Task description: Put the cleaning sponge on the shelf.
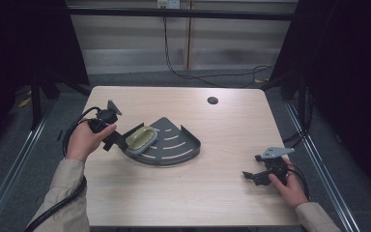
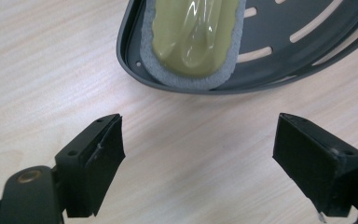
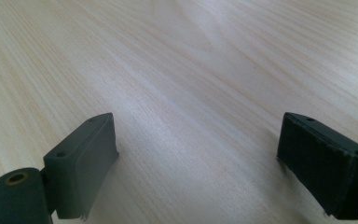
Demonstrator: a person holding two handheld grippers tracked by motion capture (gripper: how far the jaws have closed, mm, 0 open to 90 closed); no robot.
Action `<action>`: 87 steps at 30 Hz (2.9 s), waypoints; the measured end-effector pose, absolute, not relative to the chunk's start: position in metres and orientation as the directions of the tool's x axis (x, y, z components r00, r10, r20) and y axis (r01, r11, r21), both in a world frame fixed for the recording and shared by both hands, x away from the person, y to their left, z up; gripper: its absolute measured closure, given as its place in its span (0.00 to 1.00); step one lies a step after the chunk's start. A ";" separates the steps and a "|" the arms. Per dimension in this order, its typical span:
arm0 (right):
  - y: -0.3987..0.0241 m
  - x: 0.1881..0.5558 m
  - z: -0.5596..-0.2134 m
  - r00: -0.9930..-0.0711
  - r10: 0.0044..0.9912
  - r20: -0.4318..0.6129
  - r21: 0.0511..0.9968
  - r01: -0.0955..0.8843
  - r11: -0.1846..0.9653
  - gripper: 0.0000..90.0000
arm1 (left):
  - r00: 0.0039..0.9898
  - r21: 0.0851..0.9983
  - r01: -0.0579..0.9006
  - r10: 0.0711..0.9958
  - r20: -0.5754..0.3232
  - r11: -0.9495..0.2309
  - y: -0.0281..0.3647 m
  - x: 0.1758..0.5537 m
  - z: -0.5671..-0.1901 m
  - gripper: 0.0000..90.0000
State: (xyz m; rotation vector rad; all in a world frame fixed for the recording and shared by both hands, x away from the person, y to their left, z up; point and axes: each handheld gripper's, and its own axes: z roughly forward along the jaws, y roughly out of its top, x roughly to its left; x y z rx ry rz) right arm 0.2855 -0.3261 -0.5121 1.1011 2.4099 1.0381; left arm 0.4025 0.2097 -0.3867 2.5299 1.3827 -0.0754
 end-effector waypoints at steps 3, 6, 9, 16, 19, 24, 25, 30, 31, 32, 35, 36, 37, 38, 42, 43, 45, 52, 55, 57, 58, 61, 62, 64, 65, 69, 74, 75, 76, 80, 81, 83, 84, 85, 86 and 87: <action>-0.326 0.286 -0.512 -0.665 0.746 0.027 0.717 0.533 0.449 0.12 | 0.547 0.202 0.833 0.819 -0.170 -0.515 0.213 0.398 -0.388 0.18; -0.326 0.286 -0.512 -0.665 0.746 0.027 0.718 0.533 0.449 0.12 | 0.547 0.208 0.833 0.820 -0.170 -0.512 0.218 0.394 -0.390 0.18; -0.326 0.286 -0.512 -0.665 0.746 0.027 0.717 0.533 0.449 0.12 | 0.543 0.205 0.836 0.822 -0.172 -0.509 0.223 0.389 -0.393 0.18; -0.326 0.286 -0.512 -0.664 0.747 0.028 0.718 0.533 0.448 0.12 | 0.541 0.208 0.837 0.824 -0.169 -0.507 0.234 0.378 -0.399 0.18; -0.326 0.286 -0.512 -0.664 0.747 0.027 0.718 0.533 0.448 0.12 | 0.534 0.215 0.840 0.828 -0.169 -0.498 0.236 0.374 -0.402 0.18; -0.326 0.286 -0.512 -0.665 0.747 0.028 0.718 0.533 0.448 0.12 | 0.530 0.225 0.842 0.829 -0.180 -0.490 0.243 0.367 -0.412 0.18; -0.326 0.286 -0.512 -0.664 0.747 0.028 0.718 0.533 0.448 0.12 | 0.525 0.226 0.845 0.832 -0.182 -0.484 0.245 0.365 -0.415 0.18; -0.326 0.286 -0.512 -0.664 0.747 0.028 0.718 0.533 0.448 0.12 | 0.527 0.231 0.844 0.829 -0.186 -0.484 0.249 0.360 -0.425 0.18; -0.326 0.286 -0.512 -0.664 0.747 0.028 0.718 0.533 0.448 0.12 | 0.523 0.229 0.847 0.832 -0.187 -0.481 0.250 0.359 -0.427 0.18; -0.326 0.286 -0.512 -0.664 0.747 0.028 0.718 0.533 0.448 0.12 | 0.523 0.232 0.846 0.832 -0.184 -0.481 0.251 0.358 -0.429 0.18; -0.326 0.286 -0.512 -0.664 0.747 0.028 0.718 0.534 0.447 0.12 | 0.525 0.242 0.844 0.831 -0.183 -0.480 0.252 0.356 -0.434 0.18; -0.326 0.286 -0.512 -0.664 0.747 0.028 0.718 0.533 0.448 0.12 | 0.523 0.241 0.845 0.832 -0.186 -0.477 0.252 0.355 -0.435 0.18; -0.326 0.286 -0.512 -0.664 0.747 0.028 0.718 0.534 0.447 0.12 | 0.522 0.245 0.845 0.832 -0.186 -0.476 0.253 0.354 -0.437 0.18; -0.326 0.286 -0.512 -0.664 0.747 0.028 0.718 0.534 0.447 0.12 | 0.523 0.245 0.845 0.831 -0.189 -0.476 0.253 0.353 -0.438 0.18; -0.326 0.286 -0.512 -0.664 0.747 0.027 0.718 0.533 0.448 0.12 | 0.527 0.244 0.843 0.829 -0.187 -0.480 0.254 0.351 -0.446 0.18; -0.326 0.286 -0.512 -0.665 0.747 0.028 0.718 0.533 0.448 0.12 | 0.524 0.248 0.844 0.831 -0.188 -0.476 0.254 0.350 -0.448 0.18; -0.326 0.286 -0.512 -0.664 0.747 0.028 0.718 0.533 0.448 0.12 | 0.528 0.253 0.840 0.828 -0.187 -0.479 0.254 0.349 -0.451 0.18; -0.326 0.286 -0.512 -0.664 0.747 0.028 0.718 0.533 0.447 0.12 | 0.532 0.262 0.836 0.827 -0.179 -0.481 0.256 0.345 -0.462 0.18; -0.326 0.286 -0.512 -0.665 0.747 0.027 0.718 0.533 0.448 0.12 | 0.535 0.264 0.834 0.826 -0.178 -0.484 0.257 0.343 -0.466 0.18; -0.326 0.286 -0.512 -0.665 0.747 0.027 0.718 0.533 0.448 0.12 | 0.536 0.275 0.832 0.826 -0.174 -0.482 0.257 0.341 -0.469 0.18; -0.326 0.286 -0.512 -0.664 0.747 0.028 0.718 0.533 0.448 0.12 | 0.538 0.277 0.831 0.825 -0.173 -0.483 0.257 0.341 -0.470 0.18; -0.326 0.286 -0.512 -0.664 0.747 0.028 0.718 0.533 0.447 0.12 | 0.538 0.283 0.829 0.825 -0.174 -0.482 0.258 0.339 -0.472 0.18; -0.326 0.286 -0.512 -0.664 0.747 0.028 0.718 0.533 0.447 0.12 | 0.542 0.287 0.826 0.823 -0.172 -0.484 0.258 0.338 -0.473 0.18; -0.326 0.286 -0.512 -0.664 0.747 0.028 0.718 0.534 0.447 0.12 | 0.547 0.300 0.821 0.820 -0.171 -0.485 0.258 0.338 -0.474 0.18; -0.326 0.286 -0.512 -0.664 0.747 0.028 0.718 0.533 0.448 0.12 | 0.550 0.308 0.818 0.819 -0.167 -0.486 0.258 0.337 -0.474 0.18; -0.326 0.286 -0.512 -0.664 0.747 0.027 0.718 0.533 0.448 0.12 | 0.560 0.330 0.806 0.814 -0.154 -0.492 0.258 0.335 -0.475 0.17; -0.326 0.286 -0.512 -0.664 0.747 0.028 0.718 0.533 0.448 0.12 | 0.581 0.370 0.779 0.806 -0.118 -0.507 0.259 0.331 -0.478 0.17; -0.326 0.286 -0.512 -0.664 0.747 0.028 0.718 0.533 0.448 0.12 | 0.587 0.381 0.769 0.803 -0.104 -0.513 0.259 0.330 -0.479 0.16; -0.326 0.286 -0.512 -0.664 0.747 0.028 0.718 0.533 0.447 0.12 | 0.588 0.392 0.764 0.803 -0.099 -0.512 0.259 0.329 -0.480 0.15; -0.326 0.286 -0.512 -0.664 0.747 0.028 0.718 0.533 0.447 0.12 | 0.607 0.416 0.742 0.791 -0.083 -0.525 0.259 0.325 -0.483 0.10; -0.326 0.286 -0.512 -0.664 0.747 0.027 0.718 0.533 0.448 0.12 | 0.606 0.420 0.741 0.791 -0.084 -0.524 0.258 0.324 -0.483 0.08; -0.326 0.286 -0.512 -0.664 0.747 0.028 0.718 0.533 0.448 0.12 | 0.619 0.424 0.726 0.782 -0.063 -0.541 0.258 0.324 -0.484 0.07; -0.326 0.286 -0.512 -0.664 0.747 0.028 0.718 0.533 0.447 0.12 | 0.617 0.434 0.723 0.785 -0.054 -0.538 0.258 0.323 -0.486 0.05; -0.326 0.286 -0.512 -0.664 0.747 0.028 0.718 0.533 0.447 0.12 | 0.618 0.440 0.719 0.784 -0.052 -0.538 0.258 0.322 -0.487 0.05; -0.326 0.286 -0.512 -0.664 0.747 0.028 0.718 0.533 0.447 0.12 | 0.623 0.444 0.713 0.781 -0.047 -0.542 0.258 0.322 -0.488 0.04; -0.326 0.286 -0.512 -0.664 0.747 0.028 0.718 0.533 0.447 0.12 | 0.621 0.453 0.711 0.783 -0.046 -0.537 0.258 0.321 -0.489 0.02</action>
